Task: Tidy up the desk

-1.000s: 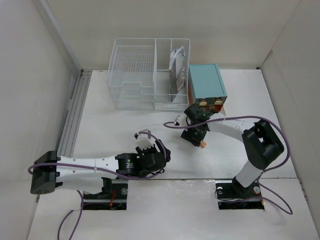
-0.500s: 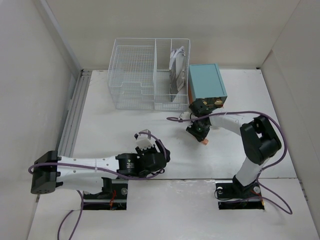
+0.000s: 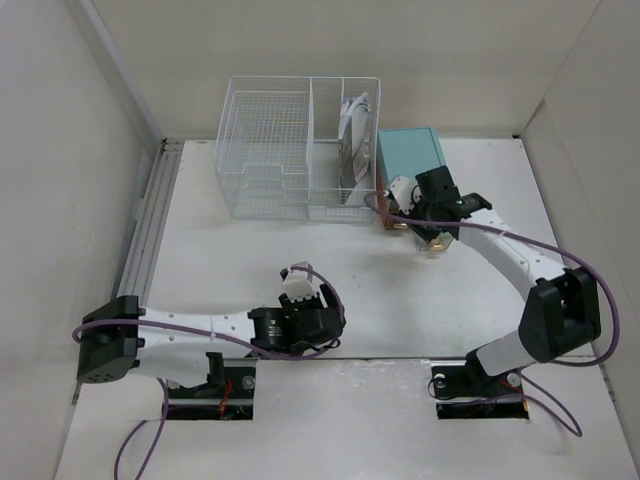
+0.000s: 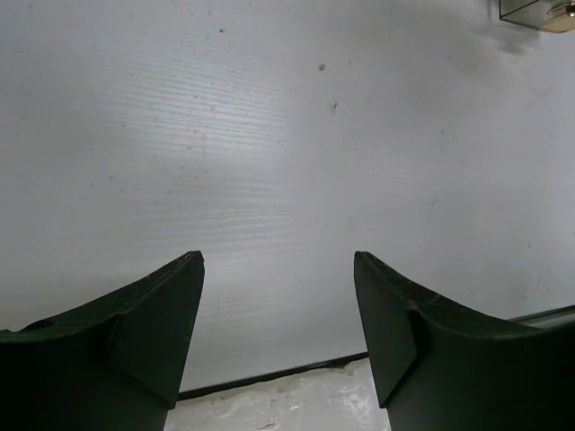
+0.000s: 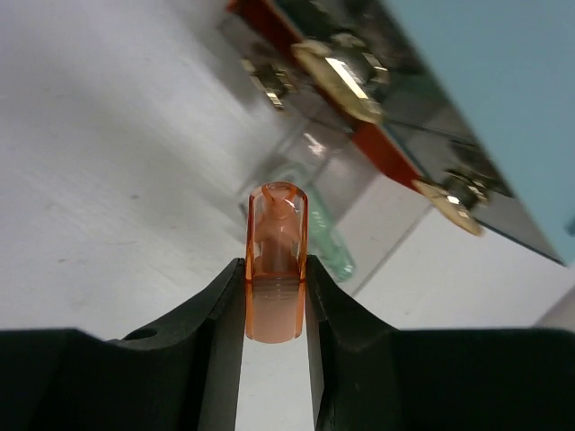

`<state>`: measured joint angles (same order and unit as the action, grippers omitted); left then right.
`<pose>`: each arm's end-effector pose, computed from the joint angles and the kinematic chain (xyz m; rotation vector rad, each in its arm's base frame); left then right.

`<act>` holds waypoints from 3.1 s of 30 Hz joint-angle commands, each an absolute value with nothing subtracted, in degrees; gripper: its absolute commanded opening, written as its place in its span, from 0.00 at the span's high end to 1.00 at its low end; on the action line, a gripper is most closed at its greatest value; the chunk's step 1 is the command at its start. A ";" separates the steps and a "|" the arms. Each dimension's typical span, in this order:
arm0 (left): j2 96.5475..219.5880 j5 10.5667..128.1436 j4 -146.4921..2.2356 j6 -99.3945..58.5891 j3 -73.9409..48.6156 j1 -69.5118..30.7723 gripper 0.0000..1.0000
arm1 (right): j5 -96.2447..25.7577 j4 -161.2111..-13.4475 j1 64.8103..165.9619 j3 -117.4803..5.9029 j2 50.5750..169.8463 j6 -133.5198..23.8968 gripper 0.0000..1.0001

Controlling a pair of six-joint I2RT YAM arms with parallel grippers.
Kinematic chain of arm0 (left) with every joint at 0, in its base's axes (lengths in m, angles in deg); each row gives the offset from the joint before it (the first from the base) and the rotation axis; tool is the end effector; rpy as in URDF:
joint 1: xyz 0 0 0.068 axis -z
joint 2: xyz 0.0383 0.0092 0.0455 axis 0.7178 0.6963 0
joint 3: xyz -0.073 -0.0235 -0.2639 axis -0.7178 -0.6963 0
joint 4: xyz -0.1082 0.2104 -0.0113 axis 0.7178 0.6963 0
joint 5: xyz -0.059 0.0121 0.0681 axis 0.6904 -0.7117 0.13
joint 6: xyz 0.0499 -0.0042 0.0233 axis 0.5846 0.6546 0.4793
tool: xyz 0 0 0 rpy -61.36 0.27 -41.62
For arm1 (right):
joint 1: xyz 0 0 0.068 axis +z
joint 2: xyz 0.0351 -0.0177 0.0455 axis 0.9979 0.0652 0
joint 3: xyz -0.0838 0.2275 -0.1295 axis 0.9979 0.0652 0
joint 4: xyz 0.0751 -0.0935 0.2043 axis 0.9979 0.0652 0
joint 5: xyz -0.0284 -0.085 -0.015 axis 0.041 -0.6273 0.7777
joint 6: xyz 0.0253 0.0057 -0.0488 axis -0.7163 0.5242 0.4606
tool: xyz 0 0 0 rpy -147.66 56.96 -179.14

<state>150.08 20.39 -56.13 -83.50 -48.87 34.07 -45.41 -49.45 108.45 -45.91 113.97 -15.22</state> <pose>0.0604 -0.2002 0.2234 -0.2339 2.2153 -0.7027 0.2618 0.1051 0.2697 -1.1755 2.2956 -0.1259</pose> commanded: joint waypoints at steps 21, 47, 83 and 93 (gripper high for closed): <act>161.14 22.86 -67.81 -75.71 -42.04 33.06 0.38 | -46.58 -56.02 98.65 -53.54 120.54 -10.02 0.46; 203.68 46.67 -90.24 -53.82 2.96 9.25 0.98 | 10.53 -24.82 72.91 -53.46 135.99 -4.67 1.00; 217.05 33.14 -92.70 -58.65 9.30 7.39 1.00 | 22.07 -78.07 68.68 -43.17 141.81 -51.07 1.00; 213.54 32.45 -96.56 -58.13 0.43 8.10 1.00 | 19.79 -81.59 70.52 -47.65 145.76 -56.96 1.00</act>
<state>216.96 35.99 -94.95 -58.38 3.68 8.28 20.18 -76.09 69.53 -44.53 145.27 -53.97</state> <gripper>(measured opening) 0.003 0.009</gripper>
